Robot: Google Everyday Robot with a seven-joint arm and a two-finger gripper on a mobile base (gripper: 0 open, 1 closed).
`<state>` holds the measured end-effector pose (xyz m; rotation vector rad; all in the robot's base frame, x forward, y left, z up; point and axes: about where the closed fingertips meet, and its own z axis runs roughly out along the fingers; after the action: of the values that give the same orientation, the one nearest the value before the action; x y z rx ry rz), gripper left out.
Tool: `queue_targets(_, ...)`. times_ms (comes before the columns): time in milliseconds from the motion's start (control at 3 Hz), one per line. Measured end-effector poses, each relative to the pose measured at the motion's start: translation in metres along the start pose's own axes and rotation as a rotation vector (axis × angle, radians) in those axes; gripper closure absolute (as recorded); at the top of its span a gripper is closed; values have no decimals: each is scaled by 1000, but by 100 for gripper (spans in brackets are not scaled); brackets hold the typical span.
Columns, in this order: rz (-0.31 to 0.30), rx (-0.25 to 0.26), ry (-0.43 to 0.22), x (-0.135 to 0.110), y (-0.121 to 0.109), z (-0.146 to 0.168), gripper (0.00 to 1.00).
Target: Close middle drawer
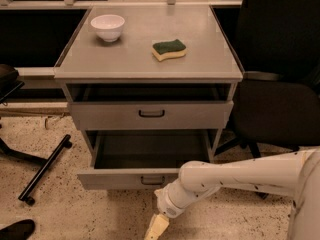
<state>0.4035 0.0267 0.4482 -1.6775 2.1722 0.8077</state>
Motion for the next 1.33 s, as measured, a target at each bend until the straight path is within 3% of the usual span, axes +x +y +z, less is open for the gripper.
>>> queue_targets(333, -8, 5, -8, -2, -12, 8, 0)
queue_targets(667, -57, 13, -17, -13, -50, 22, 0)
queue_targets(1000, -122, 84, -48, -62, -127, 24, 0)
queue_targets(1333, -122, 84, -48, -62, -127, 24, 0)
